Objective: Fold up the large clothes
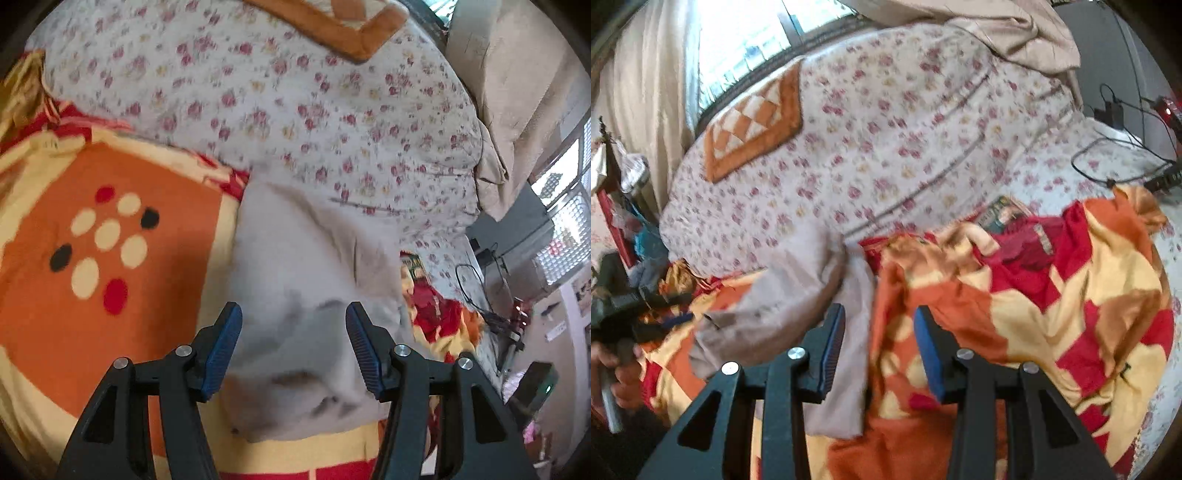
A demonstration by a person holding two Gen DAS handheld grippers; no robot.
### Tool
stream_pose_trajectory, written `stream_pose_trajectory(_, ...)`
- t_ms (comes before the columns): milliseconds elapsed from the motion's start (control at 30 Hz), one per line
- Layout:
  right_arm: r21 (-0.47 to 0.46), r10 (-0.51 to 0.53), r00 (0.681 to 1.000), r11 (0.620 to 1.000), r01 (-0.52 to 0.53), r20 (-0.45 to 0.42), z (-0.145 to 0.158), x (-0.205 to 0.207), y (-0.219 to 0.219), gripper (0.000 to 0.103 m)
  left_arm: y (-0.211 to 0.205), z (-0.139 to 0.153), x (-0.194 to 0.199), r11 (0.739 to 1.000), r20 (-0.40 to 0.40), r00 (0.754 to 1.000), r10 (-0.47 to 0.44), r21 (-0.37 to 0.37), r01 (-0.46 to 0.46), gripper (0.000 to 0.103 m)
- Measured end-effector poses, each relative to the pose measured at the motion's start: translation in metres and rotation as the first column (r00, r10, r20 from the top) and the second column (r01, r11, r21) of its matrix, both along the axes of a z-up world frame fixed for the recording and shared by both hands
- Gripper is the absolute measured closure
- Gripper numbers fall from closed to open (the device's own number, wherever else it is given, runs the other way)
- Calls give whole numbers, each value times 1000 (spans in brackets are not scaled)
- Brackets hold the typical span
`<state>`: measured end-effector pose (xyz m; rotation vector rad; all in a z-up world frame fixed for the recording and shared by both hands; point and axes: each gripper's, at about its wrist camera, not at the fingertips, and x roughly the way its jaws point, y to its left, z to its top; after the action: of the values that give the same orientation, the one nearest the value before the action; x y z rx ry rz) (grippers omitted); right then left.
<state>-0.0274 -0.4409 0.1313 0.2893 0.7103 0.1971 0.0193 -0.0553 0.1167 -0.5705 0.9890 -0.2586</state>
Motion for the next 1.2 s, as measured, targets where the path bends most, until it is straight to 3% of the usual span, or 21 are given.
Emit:
stream_pose_trajectory(133,-37,54,998,998,-52,42,19,-1,19,61,-42,-29,2,980,-31,981,-193,-52,192,52)
stream_pose_trajectory(233,-51,137,989,990,-135,49,24,-5,39,61,-78,-35,-12,943,20,945,-327,68,325,52)
stream_pose_trajectory(300,-50,197,979,980,-195,43,24,-7,52,55,-85,-35,-20,921,50,925,-377,128,368,52)
stream_pose_trajectory(367,-60,260,965,964,-258,28,21,-8,71,42,-85,-36,-23,913,66,916,-396,132,385,52)
stream_pose_trajectory(533,-134,337,941,933,-335,-5,7,-7,111,41,-71,-39,-30,913,105,907,-408,78,401,52)
stream_pose_trajectory(567,-167,358,934,920,-354,-6,4,-7,121,43,-66,-39,-32,914,110,908,-405,61,401,52)
stream_pose_trajectory(600,-202,380,925,904,-377,-28,-2,-6,129,73,-62,-39,-32,917,113,910,-399,42,397,52)
stream_pose_trajectory(633,-229,385,920,892,-390,-68,-8,-4,135,93,-54,-37,-33,924,117,917,-381,21,381,52)
stream_pose_trajectory(667,-218,381,917,891,-397,-115,-15,-1,135,95,-48,-36,-34,930,126,923,-364,2,366,52)
stream_pose_trajectory(733,-180,355,928,911,-370,-113,-16,-4,122,97,-32,-28,-36,945,162,936,-314,-48,325,52)
stream_pose_trajectory(833,-110,278,952,950,-292,-130,-25,-12,82,97,-15,-18,-37,967,218,949,-227,-62,246,52)
stream_pose_trajectory(933,-108,230,939,958,-264,-254,-53,-3,69,97,-21,-36,-28,972,129,965,-227,-35,233,59)
stream_pose_trajectory(967,-136,224,933,953,-270,-281,-60,-2,72,97,-25,-43,-28,973,98,968,-230,-10,232,66)
stream_pose_trajectory(1033,-174,222,926,943,-284,-306,-65,0,76,94,-37,-51,-33,964,71,964,-258,78,252,67)
stream_pose_trajectory(1067,-199,198,928,942,-270,-316,-66,-1,76,88,-44,-51,-36,954,68,958,-279,134,268,69)
stream_pose_trajectory(1100,-216,173,930,944,-250,-323,-66,0,74,72,-50,-52,-39,941,66,952,-300,184,283,69)
stream_pose_trajectory(1133,-221,126,936,953,-206,-328,-62,0,67,65,-54,-53,-42,930,58,947,-316,218,296,70)
stream_pose_trajectory(1200,-165,90,957,976,-139,-274,-46,-4,56,60,-56,-57,-43,921,44,945,-324,242,305,70)
